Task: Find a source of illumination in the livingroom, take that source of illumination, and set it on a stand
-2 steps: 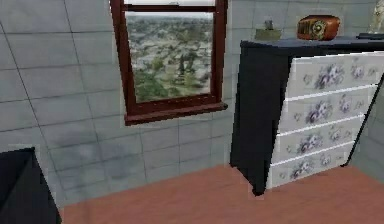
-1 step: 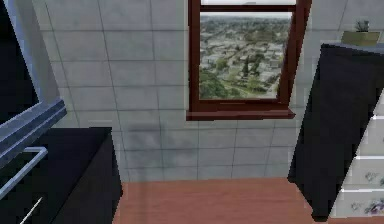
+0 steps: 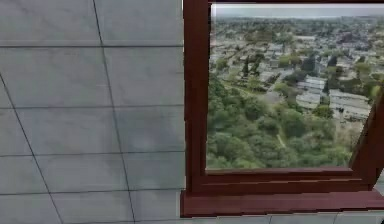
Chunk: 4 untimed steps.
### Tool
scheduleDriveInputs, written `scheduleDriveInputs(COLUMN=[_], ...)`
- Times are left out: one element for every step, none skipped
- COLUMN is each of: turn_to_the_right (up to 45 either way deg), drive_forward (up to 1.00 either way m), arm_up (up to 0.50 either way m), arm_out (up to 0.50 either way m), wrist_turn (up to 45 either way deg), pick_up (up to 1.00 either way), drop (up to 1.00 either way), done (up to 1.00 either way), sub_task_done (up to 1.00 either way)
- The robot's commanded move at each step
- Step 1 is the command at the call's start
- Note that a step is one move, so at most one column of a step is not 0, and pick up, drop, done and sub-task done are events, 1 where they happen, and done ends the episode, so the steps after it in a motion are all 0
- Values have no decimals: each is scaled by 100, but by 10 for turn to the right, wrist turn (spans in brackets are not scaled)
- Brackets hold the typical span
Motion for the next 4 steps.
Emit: scheduleDriveInputs(turn_to_the_right=[450, 450, 450, 420], drive_forward=[0, 0, 0, 0], arm_up=[0, 0, 0, 0], arm_out=[0, 0, 0, 0], wrist_turn=[0, 0, 0, 0], pick_up=[0, 0, 0, 0], drop=[0, 0, 0, 0], done=[0, 0, 0, 0], sub_task_done=[0, 0, 0, 0])
